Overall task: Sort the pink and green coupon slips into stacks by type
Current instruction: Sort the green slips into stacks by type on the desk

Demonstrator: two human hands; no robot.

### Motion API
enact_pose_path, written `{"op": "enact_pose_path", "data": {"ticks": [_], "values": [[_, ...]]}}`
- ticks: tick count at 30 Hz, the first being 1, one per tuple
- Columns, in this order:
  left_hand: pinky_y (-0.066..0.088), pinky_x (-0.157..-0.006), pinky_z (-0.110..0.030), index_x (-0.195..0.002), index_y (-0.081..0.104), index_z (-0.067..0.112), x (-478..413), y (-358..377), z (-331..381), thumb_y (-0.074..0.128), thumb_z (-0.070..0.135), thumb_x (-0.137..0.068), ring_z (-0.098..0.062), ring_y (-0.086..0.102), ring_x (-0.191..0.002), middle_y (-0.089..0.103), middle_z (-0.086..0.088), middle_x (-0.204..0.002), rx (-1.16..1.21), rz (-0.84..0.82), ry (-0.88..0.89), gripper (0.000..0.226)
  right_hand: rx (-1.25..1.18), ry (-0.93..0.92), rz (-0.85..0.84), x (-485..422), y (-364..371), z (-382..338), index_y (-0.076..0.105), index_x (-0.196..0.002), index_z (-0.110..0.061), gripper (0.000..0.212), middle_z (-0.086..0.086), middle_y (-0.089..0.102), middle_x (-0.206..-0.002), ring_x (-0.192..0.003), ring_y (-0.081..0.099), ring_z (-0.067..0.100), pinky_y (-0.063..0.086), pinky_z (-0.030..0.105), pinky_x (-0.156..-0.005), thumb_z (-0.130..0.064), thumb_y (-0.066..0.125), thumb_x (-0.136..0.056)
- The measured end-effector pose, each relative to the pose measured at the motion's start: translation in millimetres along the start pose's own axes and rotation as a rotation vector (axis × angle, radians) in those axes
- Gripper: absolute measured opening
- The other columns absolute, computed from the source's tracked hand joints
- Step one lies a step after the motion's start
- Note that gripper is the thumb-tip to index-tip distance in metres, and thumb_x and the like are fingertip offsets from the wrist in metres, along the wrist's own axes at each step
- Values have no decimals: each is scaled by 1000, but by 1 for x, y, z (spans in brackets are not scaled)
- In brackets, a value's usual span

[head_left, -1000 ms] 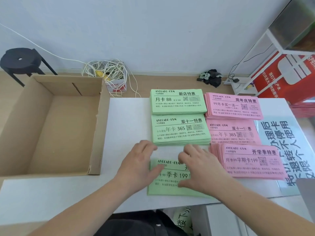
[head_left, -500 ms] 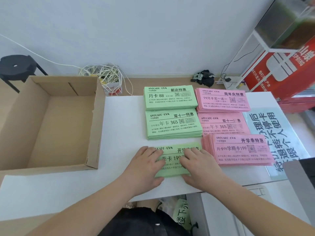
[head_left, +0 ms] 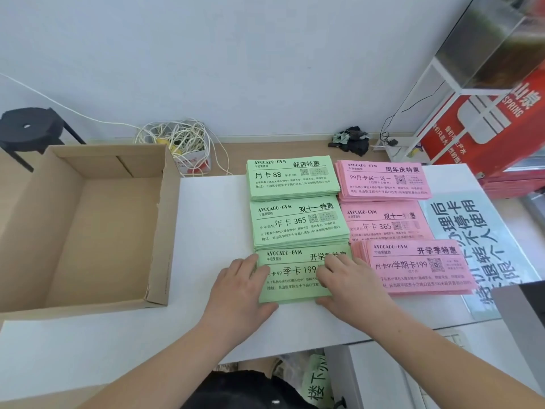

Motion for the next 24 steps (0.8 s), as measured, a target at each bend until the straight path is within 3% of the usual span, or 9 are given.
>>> {"op": "enact_pose_path", "data": {"ticks": [3, 5, 9, 13, 17, 19, 21, 24], "values": [[52, -85, -34, -116, 64, 25, 2, 3, -3, 50, 68, -74, -18, 56, -103, 62, 9, -119, -7, -43, -50, 61, 19, 15, -28, -5, 3, 4, 60, -71, -24, 58, -5, 53, -72, -64, 57, 20, 46, 34, -52, -56, 97, -40], [48, -85, -35, -115, 64, 27, 1, 5, -2, 46, 69, -78, -18, 53, -103, 61, 11, -116, -50, -72, -58, 59, 22, 12, -87, -7, 6, 1, 61, -76, -24, 53, -5, 56, -77, -70, 59, 21, 48, 35, -57, -55, 95, -50], [51, -75, -34, -100, 70, 28, 5, 0, 0, 46, 69, -74, -17, 59, -92, 67, 11, -106, -112, -64, -49, 54, -47, 15, -215, -5, 4, -5, 59, -110, -27, 36, -5, 55, -111, -108, 54, 20, 44, 36, -91, -55, 67, -88], [56, -75, -39, -102, 72, 21, -4, -25, 8, 58, 60, -80, -21, 61, -94, 64, 4, -113, 20, 44, -18, 47, -370, 208, -41, 2, -24, 25, 58, -101, -31, 33, -15, 53, -101, -96, 52, 10, 40, 29, -77, -62, 59, -91], [55, -79, -37, -106, 71, 16, -44, -49, 55, 62, 39, -90, -21, 60, -94, 62, 4, -110, 163, 116, 172, 29, -612, 525, 94, 18, -31, 105, 60, -94, -33, 9, -17, 56, -94, -86, 56, 5, 54, 36, -76, -42, 60, -96], [56, -80, -37, -101, 71, 16, -68, -51, 90, 53, 36, -92, -21, 61, -93, 64, 4, -107, 173, 77, 273, 29, -692, 676, 139, 29, -31, 150, 63, -91, -32, 6, -11, 62, -97, -85, 59, 5, 54, 35, -75, -31, 59, -96], [56, -82, -37, -97, 72, 16, -92, -46, 129, 51, 29, -93, -22, 61, -94, 66, 2, -108, 166, 10, 375, 25, -701, 819, 133, 40, -28, 193, 66, -97, -28, 9, -5, 67, -99, -80, 62, 10, 48, 28, -64, -26, 57, -98], [48, -97, -38, -113, 69, 16, -127, -22, 176, 49, 24, -101, -22, 51, -118, 59, 2, -130, 115, -225, 427, 25, -645, 969, 38, 46, -16, 245, 68, -116, -17, 22, -1, 69, -101, -80, 64, 19, 47, 28, -65, -25, 57, -99]]}}
Point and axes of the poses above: each hand's wrist, its own x-axis away from the middle knuckle, its own y-axis out of the palm, z = x × y, the point moved 9 cm from there along -x, towards the middle knuckle
